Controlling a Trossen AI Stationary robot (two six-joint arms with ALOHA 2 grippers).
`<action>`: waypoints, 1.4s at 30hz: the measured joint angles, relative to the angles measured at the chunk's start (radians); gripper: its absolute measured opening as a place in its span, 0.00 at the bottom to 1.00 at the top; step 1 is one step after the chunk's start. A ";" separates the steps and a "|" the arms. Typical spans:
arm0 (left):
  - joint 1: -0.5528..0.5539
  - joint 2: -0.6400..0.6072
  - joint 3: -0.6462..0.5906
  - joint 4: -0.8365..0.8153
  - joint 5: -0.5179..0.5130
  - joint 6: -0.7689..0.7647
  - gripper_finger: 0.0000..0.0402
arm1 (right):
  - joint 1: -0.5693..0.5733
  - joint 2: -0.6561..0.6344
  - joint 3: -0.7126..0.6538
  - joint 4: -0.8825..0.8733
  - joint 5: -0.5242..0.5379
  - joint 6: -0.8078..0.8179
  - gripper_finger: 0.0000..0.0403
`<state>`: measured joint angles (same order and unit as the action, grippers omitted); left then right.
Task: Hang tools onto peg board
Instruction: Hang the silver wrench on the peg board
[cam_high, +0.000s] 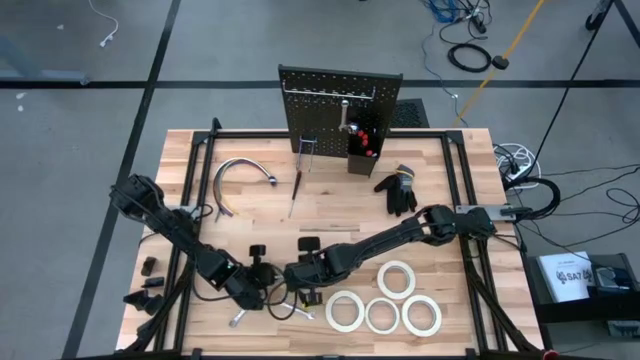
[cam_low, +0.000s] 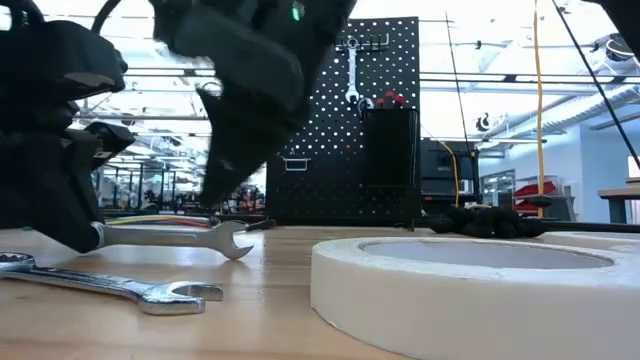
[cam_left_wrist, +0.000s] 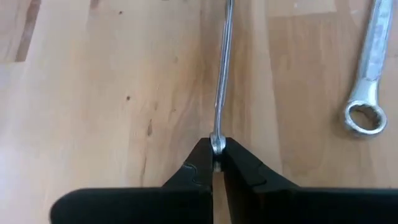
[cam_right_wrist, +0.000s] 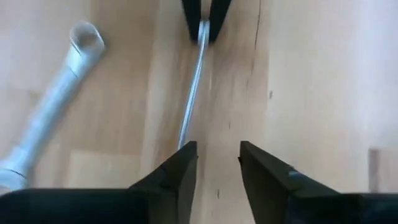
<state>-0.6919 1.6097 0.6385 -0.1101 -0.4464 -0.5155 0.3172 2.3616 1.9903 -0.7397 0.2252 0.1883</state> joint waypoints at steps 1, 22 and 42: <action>0.005 -0.004 0.000 -0.001 0.005 0.004 0.02 | 0.000 0.003 -0.002 -0.014 -0.003 0.003 0.30; 0.040 -0.009 0.000 0.019 0.073 0.025 0.02 | 0.014 -0.007 -0.167 0.134 -0.026 0.121 0.18; 0.096 -0.354 0.002 -0.135 -0.080 -0.044 0.27 | -0.031 -0.358 -0.703 0.471 -0.056 0.166 0.02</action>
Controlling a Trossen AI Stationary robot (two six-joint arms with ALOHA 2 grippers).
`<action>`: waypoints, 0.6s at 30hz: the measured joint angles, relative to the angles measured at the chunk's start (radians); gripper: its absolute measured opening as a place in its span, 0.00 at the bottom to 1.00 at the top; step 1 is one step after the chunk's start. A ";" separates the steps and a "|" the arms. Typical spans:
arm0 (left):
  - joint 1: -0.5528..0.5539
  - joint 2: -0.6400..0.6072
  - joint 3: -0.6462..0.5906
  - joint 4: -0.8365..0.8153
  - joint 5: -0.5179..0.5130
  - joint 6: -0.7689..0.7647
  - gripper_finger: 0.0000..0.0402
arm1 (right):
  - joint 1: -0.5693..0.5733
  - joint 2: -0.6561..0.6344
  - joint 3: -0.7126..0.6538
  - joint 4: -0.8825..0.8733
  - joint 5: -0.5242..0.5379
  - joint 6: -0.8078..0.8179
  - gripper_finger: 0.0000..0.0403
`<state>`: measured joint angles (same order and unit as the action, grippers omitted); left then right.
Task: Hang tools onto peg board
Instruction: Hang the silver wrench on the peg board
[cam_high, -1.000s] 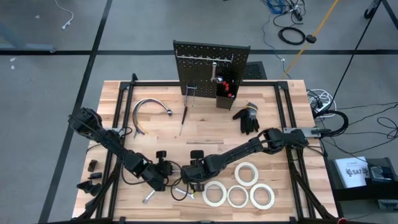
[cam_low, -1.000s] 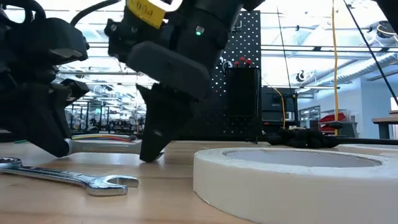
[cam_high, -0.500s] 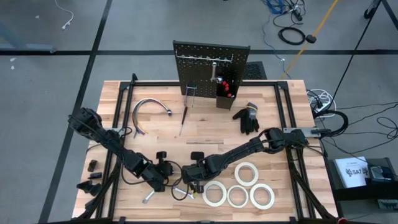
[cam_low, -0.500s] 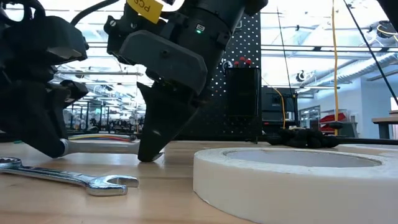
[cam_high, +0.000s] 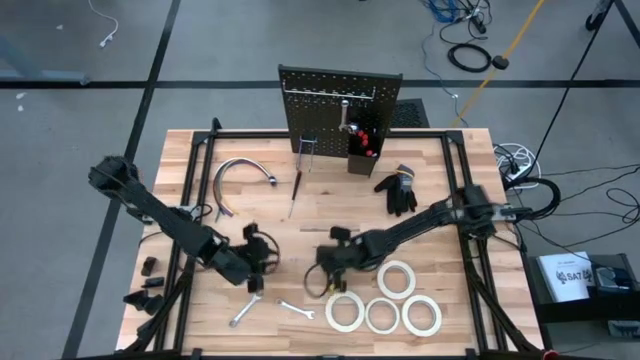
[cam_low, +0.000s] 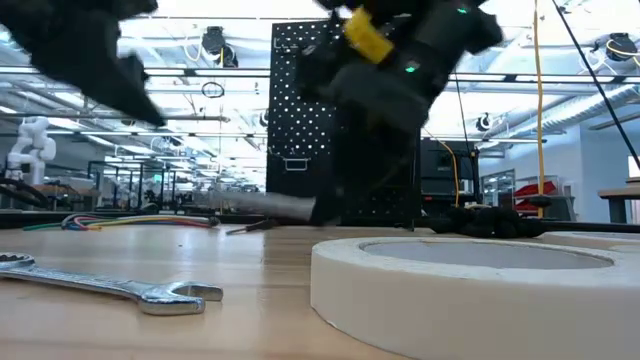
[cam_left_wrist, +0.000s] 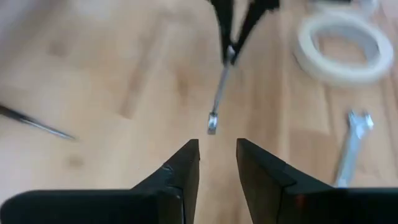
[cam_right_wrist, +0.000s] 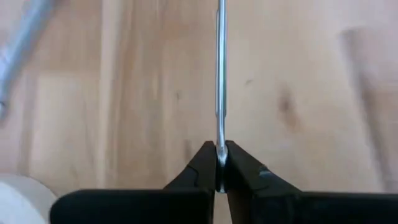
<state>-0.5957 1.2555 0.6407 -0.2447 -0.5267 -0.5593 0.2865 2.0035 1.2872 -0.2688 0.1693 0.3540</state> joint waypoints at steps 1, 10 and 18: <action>0.000 -0.039 0.000 -0.022 -0.042 0.007 0.27 | -0.003 -0.042 -0.059 0.073 0.001 0.013 0.02; 0.057 -0.248 -0.001 0.087 -0.108 0.159 0.27 | -0.005 -0.353 -0.475 0.798 -0.017 -0.014 0.02; 0.183 -0.099 -0.064 0.698 0.136 0.297 0.27 | 0.019 -0.397 -0.585 1.359 -0.011 -0.125 0.02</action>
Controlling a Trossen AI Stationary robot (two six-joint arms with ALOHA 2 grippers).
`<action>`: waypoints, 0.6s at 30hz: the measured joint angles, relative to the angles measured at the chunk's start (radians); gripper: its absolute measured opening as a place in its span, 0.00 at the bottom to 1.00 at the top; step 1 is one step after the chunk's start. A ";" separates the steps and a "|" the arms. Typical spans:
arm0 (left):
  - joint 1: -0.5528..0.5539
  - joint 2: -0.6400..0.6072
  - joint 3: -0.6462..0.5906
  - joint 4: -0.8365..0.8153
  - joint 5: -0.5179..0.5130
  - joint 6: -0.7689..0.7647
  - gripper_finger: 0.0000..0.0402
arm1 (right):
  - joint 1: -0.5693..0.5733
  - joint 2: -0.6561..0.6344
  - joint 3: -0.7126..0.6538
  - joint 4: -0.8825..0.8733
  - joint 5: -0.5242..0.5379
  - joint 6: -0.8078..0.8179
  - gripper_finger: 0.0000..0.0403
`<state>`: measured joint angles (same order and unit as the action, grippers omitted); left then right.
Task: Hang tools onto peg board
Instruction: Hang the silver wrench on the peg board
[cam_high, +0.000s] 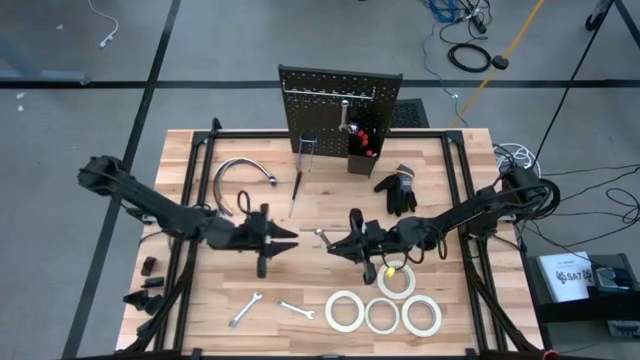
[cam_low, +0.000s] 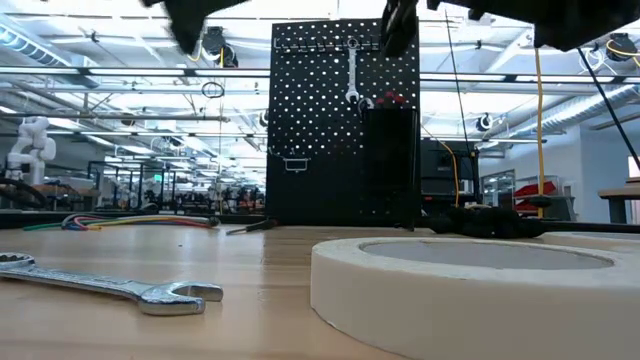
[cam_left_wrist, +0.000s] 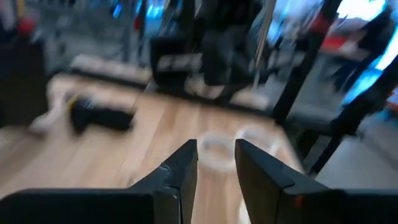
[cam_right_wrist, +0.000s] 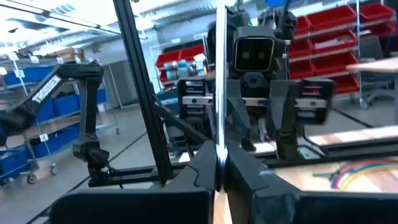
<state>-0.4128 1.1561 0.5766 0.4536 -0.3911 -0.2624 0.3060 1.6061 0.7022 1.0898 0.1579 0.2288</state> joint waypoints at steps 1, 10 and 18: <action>0.013 0.030 0.000 0.076 0.023 0.028 0.27 | 0.000 0.001 0.006 0.003 0.000 -0.006 0.02; 0.090 0.213 0.031 0.448 0.078 0.108 0.27 | -0.022 0.002 0.026 -0.007 0.001 -0.015 0.02; 0.130 0.239 0.031 0.470 0.148 0.086 0.27 | -0.066 0.002 0.026 -0.018 0.003 -0.006 0.02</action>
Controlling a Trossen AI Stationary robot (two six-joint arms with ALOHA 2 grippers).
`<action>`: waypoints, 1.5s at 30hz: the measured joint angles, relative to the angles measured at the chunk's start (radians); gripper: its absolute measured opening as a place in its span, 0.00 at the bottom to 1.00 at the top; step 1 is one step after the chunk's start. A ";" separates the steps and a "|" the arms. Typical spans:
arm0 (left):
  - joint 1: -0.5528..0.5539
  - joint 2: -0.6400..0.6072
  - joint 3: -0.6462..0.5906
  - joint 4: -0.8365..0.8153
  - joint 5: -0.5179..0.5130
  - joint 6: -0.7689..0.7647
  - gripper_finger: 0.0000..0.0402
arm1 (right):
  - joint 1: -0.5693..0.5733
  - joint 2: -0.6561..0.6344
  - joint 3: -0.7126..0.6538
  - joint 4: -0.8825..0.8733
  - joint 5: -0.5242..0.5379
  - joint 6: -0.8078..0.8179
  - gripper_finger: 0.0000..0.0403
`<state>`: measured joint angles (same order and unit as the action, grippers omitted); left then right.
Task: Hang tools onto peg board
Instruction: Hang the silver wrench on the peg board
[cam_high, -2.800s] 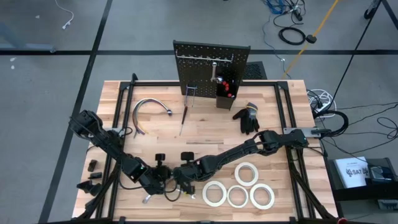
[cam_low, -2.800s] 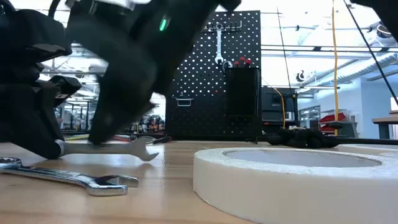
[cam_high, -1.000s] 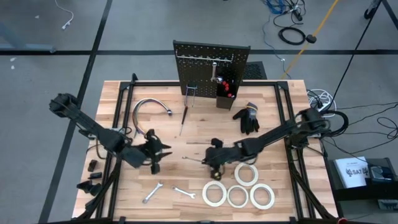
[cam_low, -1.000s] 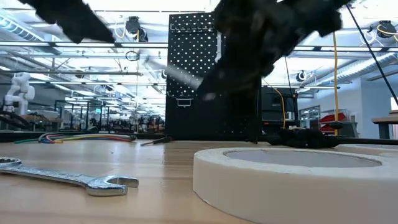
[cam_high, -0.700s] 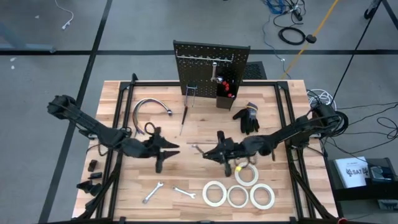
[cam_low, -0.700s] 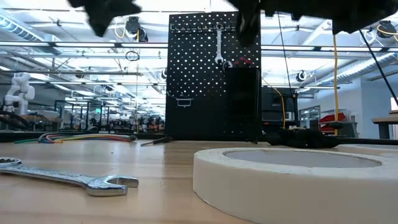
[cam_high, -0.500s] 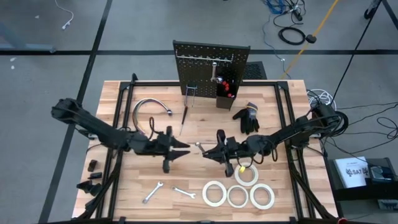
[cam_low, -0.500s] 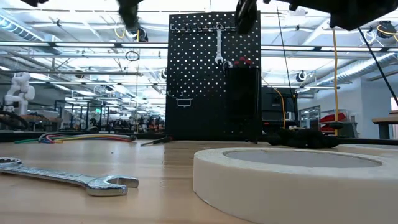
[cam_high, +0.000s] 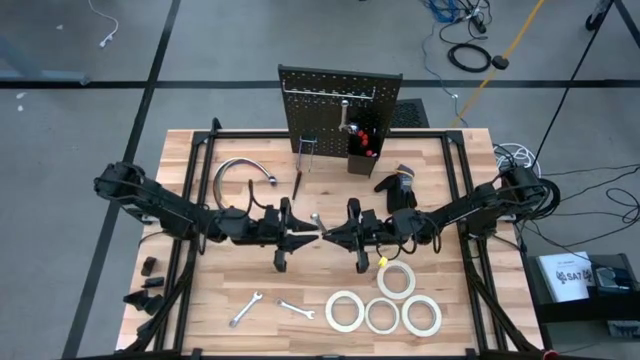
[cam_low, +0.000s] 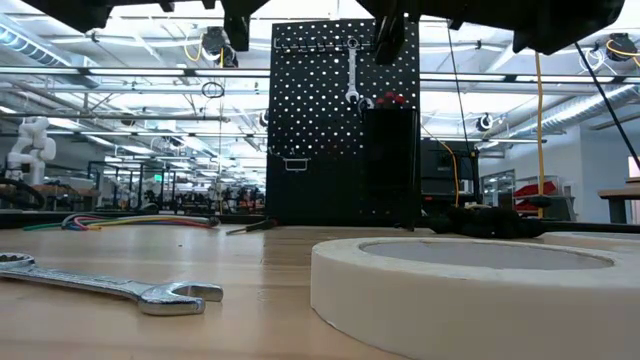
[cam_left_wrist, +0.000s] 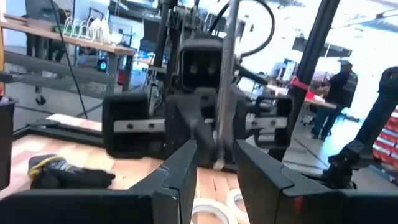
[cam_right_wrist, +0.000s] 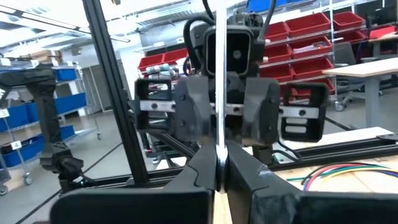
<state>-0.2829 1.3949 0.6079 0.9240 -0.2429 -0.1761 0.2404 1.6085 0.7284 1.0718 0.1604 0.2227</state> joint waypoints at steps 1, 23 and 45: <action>0.004 0.000 0.000 0.012 0.004 0.000 0.27 | -0.004 0.000 0.000 -0.002 -0.001 0.000 0.02; 0.106 0.041 0.093 0.006 0.106 0.027 0.27 | -0.070 0.000 0.000 -0.004 -0.004 0.005 0.02; 0.108 0.058 0.108 0.008 0.103 0.090 0.10 | -0.070 0.000 0.001 0.054 -0.007 -0.002 0.02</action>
<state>-0.1752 1.4528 0.7155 0.9319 -0.1402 -0.0858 0.1699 1.6085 0.7296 1.1259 0.1532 0.2203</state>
